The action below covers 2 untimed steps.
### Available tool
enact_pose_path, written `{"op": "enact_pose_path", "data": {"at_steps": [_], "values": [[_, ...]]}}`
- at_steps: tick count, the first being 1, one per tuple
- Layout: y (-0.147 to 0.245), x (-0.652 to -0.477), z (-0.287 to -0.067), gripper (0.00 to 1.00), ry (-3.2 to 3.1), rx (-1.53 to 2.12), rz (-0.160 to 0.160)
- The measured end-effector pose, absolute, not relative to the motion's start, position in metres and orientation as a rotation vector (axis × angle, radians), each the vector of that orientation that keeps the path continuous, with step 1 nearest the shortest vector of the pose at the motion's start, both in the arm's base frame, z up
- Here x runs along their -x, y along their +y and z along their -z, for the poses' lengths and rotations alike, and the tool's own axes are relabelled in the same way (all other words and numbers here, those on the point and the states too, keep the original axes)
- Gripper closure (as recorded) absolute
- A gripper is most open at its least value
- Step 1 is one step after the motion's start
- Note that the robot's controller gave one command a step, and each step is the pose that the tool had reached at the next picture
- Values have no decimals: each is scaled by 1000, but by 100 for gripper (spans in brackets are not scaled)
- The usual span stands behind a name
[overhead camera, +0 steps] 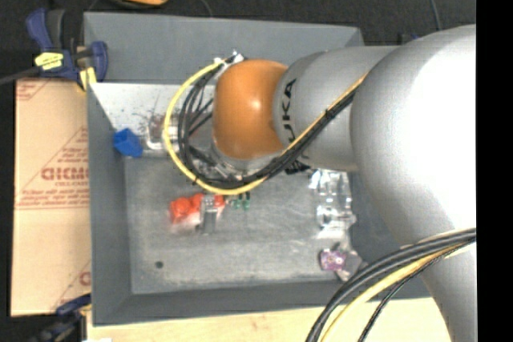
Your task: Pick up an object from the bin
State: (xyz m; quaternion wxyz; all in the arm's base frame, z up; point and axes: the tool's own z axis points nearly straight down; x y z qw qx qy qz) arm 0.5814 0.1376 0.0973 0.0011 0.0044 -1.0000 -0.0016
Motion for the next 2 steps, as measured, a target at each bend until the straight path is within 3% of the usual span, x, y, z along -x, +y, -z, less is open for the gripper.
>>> {"op": "enact_pose_path", "data": {"at_steps": [1,2], "values": [[134,-583,-101,100,-3145,-4,4],[140,-579,-241,100,-3153,3,6]]}}
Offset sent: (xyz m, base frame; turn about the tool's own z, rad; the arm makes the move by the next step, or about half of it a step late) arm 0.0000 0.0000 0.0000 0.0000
